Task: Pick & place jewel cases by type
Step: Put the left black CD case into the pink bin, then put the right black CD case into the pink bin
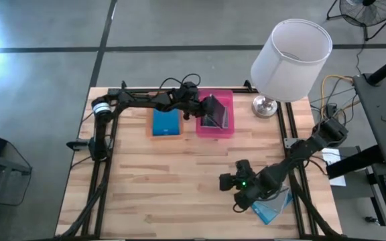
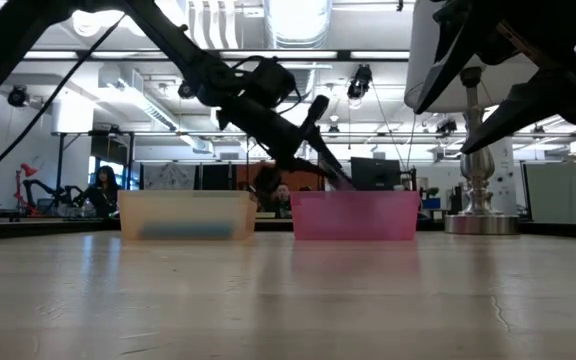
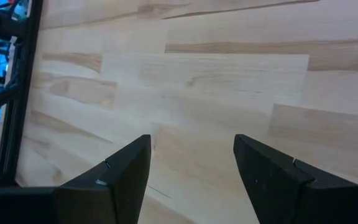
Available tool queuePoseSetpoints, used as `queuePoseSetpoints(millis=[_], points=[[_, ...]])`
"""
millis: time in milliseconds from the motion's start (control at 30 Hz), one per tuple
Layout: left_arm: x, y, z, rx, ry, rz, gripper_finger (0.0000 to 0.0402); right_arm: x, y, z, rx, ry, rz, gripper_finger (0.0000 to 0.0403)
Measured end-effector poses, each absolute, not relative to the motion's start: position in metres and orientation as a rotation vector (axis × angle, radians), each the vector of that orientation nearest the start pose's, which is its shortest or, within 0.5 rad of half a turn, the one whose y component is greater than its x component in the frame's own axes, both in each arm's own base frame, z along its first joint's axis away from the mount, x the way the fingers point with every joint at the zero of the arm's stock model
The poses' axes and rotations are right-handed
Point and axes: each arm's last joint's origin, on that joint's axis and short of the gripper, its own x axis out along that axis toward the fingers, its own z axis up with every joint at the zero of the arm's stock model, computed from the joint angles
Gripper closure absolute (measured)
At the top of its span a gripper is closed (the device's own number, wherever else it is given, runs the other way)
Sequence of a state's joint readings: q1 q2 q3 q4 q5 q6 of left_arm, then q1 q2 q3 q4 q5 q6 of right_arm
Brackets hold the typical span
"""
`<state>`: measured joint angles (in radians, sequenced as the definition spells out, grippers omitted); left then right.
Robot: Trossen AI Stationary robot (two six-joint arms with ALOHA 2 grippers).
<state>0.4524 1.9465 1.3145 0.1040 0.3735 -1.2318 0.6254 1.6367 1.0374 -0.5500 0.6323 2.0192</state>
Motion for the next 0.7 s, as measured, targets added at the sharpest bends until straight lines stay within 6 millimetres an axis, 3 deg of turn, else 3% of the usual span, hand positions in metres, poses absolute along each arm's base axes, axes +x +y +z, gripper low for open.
queuePoseSetpoints(millis=[300, 467, 567, 700], points=[[0.388, 0.172, 0.194, -1.376, 0.481, 0.385, 0.0253, 0.263, 0.169, 0.198, 1.170, 0.523, -0.808, 0.0177], [0.368, 0.158, 0.193, -1.345, 0.777, 0.285, 0.0222, 0.264, 0.171, 0.201, 1.152, 0.532, -0.787, 0.0177], [0.346, 0.144, 0.207, -1.243, 0.927, 0.299, 0.0219, 0.263, 0.172, 0.201, 1.134, 0.541, -0.779, 0.0177], [0.338, 0.142, 0.241, -1.125, 0.807, 0.276, 0.0219, 0.263, 0.172, 0.200, 1.089, 0.560, -0.769, 0.0177]])
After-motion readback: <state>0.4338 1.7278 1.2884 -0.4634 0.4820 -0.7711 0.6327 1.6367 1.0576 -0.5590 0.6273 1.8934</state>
